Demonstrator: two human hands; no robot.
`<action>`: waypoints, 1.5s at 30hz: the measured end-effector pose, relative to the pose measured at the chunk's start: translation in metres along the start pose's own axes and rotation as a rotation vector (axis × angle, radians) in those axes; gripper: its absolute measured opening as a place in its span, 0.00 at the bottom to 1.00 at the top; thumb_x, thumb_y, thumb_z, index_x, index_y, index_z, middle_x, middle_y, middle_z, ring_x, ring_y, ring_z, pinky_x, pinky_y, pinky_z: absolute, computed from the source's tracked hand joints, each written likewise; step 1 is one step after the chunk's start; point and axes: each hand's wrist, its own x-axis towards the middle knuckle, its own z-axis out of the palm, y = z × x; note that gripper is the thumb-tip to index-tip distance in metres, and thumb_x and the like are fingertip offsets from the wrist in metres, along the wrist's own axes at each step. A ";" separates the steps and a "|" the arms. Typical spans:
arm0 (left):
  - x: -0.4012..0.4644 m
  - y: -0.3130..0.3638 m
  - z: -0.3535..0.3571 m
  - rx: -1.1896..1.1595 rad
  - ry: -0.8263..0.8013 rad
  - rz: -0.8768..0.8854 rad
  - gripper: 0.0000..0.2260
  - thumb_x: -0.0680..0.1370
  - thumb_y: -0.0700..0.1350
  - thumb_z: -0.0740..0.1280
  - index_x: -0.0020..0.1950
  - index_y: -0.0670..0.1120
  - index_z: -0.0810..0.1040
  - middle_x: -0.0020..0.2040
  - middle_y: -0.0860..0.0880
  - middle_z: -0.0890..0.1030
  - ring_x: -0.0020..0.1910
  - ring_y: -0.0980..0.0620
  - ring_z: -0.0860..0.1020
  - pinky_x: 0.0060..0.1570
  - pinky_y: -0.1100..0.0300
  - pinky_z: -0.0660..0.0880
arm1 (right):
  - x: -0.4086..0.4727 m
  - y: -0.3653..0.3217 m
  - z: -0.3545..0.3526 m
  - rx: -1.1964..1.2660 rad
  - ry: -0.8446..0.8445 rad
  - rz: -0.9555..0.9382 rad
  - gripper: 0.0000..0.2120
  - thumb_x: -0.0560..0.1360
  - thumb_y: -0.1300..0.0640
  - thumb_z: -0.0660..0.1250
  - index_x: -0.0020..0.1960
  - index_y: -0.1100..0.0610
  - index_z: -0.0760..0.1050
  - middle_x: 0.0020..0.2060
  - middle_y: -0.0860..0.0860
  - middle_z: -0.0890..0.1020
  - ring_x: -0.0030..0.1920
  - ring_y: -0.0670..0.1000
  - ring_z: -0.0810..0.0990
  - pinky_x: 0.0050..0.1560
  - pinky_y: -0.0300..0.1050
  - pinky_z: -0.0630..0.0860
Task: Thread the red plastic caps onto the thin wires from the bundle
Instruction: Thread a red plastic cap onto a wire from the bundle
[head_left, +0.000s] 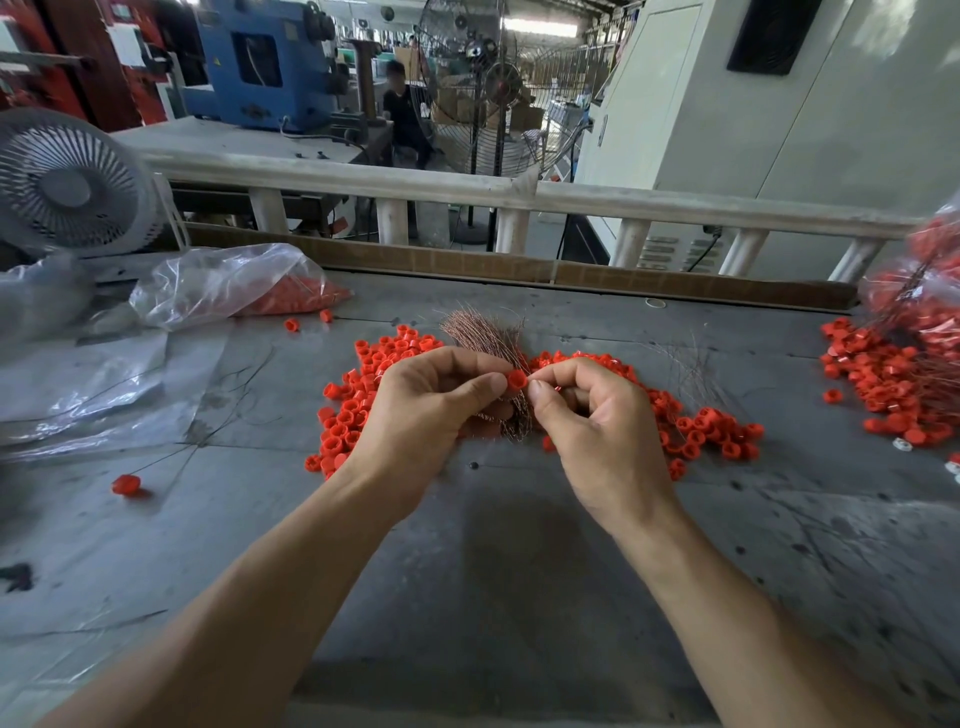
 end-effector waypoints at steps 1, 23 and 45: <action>0.000 0.000 -0.001 0.000 -0.002 -0.003 0.04 0.78 0.34 0.70 0.51 0.38 0.83 0.41 0.43 0.86 0.38 0.53 0.84 0.37 0.63 0.80 | 0.000 0.000 0.000 -0.002 -0.004 -0.005 0.06 0.79 0.61 0.70 0.44 0.53 0.82 0.28 0.44 0.79 0.29 0.42 0.74 0.30 0.40 0.72; 0.003 -0.002 -0.004 -0.096 -0.090 -0.098 0.06 0.77 0.36 0.70 0.50 0.43 0.87 0.47 0.40 0.85 0.45 0.47 0.83 0.52 0.50 0.83 | 0.000 0.002 0.000 0.032 -0.038 0.001 0.05 0.77 0.54 0.67 0.46 0.51 0.81 0.34 0.45 0.81 0.35 0.44 0.77 0.37 0.48 0.77; 0.002 0.000 -0.002 -0.231 -0.082 -0.075 0.10 0.73 0.41 0.72 0.52 0.38 0.82 0.47 0.37 0.85 0.44 0.44 0.86 0.51 0.50 0.83 | 0.003 0.004 -0.002 0.022 -0.225 0.125 0.09 0.80 0.59 0.66 0.54 0.46 0.80 0.44 0.44 0.88 0.41 0.50 0.85 0.38 0.46 0.78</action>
